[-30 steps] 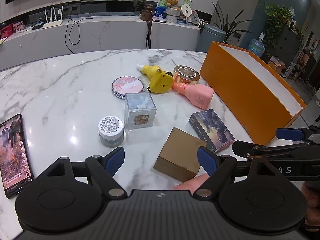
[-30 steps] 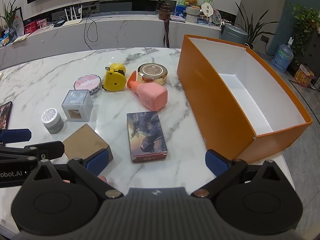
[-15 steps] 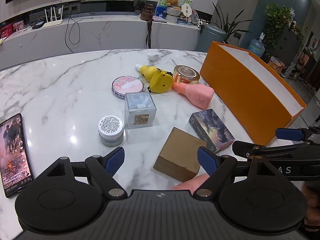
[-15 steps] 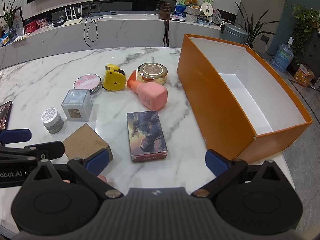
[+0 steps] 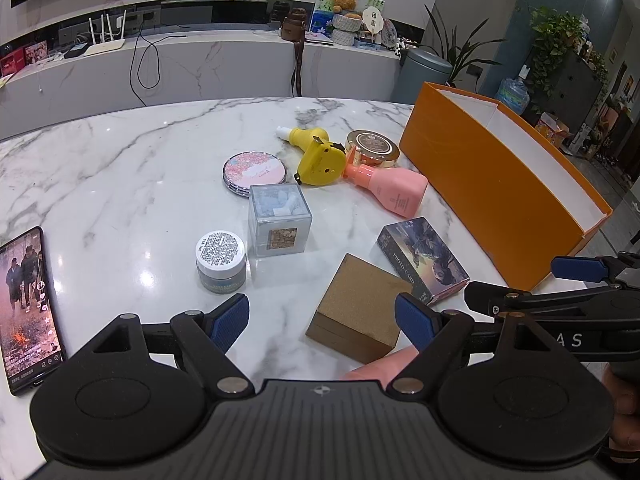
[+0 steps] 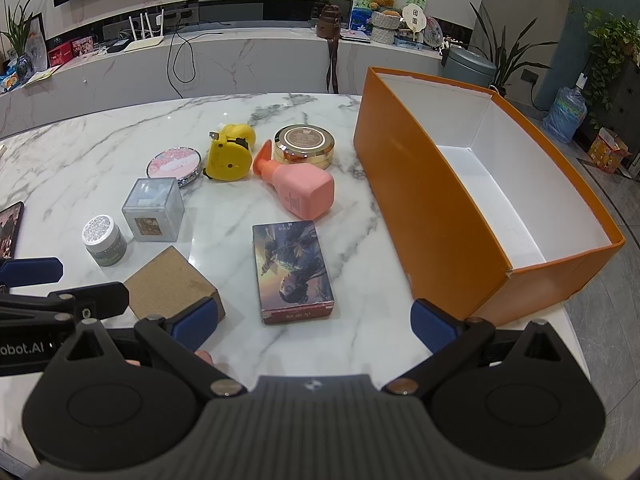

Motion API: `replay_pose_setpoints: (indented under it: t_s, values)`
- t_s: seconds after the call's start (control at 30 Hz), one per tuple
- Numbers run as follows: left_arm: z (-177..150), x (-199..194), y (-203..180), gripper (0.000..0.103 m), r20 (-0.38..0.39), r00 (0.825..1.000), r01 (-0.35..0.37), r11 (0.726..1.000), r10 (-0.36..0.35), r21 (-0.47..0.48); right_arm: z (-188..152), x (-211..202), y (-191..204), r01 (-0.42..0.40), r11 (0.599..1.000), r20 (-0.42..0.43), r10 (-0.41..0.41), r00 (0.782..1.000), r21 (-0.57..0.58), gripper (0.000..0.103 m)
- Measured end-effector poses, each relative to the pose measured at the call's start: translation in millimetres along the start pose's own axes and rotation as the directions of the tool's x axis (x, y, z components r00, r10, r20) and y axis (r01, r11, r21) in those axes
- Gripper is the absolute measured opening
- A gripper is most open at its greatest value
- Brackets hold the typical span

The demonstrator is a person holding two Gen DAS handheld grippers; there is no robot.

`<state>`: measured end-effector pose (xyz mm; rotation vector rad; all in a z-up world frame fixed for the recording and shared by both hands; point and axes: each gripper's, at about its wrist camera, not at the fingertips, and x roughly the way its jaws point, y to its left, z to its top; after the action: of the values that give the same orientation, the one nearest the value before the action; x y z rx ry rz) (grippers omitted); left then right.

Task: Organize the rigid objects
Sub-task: 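Move the left tool toward the pink cup lying on the table, then close the left gripper on the pink cup while the right tool approaches the artwork card box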

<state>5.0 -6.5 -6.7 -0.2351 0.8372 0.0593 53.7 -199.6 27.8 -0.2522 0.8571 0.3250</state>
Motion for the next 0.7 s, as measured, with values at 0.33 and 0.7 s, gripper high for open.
replay_pose_setpoints:
  t_s: [0.33, 0.7]
  values:
    - [0.1, 0.0, 0.0, 0.097, -0.001, 1.0, 0.001, 1.0, -0.001, -0.001, 0.0, 0.1, 0.3, 0.0, 1.0, 0.0, 0.0, 1.0, 0.0, 0.101]
    - [-3.7, -1.5, -2.8, 0.097, -0.004, 0.999, 0.04, 0.999, -0.04, 0.004, -1.2, 2.9, -2.2, 0.011, 1.0, 0.007, -0.011, 1.0, -0.008, 0.101]
